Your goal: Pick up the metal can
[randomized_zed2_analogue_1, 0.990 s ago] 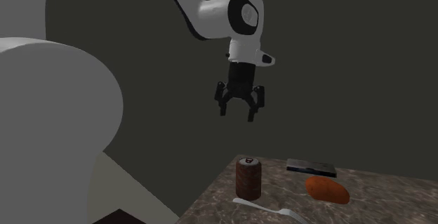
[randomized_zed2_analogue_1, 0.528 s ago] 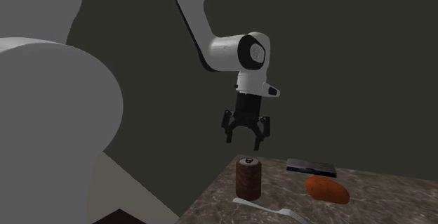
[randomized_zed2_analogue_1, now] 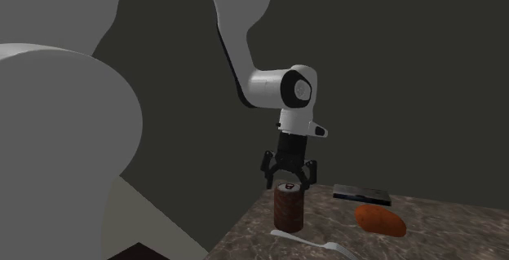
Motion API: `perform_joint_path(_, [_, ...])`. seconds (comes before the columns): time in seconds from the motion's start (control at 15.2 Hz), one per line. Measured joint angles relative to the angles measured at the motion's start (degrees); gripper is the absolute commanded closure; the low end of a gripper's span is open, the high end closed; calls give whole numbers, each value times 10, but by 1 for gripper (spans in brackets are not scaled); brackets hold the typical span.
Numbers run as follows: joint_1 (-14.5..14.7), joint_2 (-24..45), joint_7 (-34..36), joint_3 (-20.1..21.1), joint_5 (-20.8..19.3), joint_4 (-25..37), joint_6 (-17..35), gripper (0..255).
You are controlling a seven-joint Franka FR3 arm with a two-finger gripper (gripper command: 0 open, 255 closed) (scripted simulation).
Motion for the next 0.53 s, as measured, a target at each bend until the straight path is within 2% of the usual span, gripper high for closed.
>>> perform_joint_path(0.2, [-1,18,-4,2,4,-3,20,0])
perform_joint_path(0.26, [-1,20,-4,2,5,-3,23,255])
perform_joint_path(0.53, [-1,21,-5,2,5,-2,24,255])
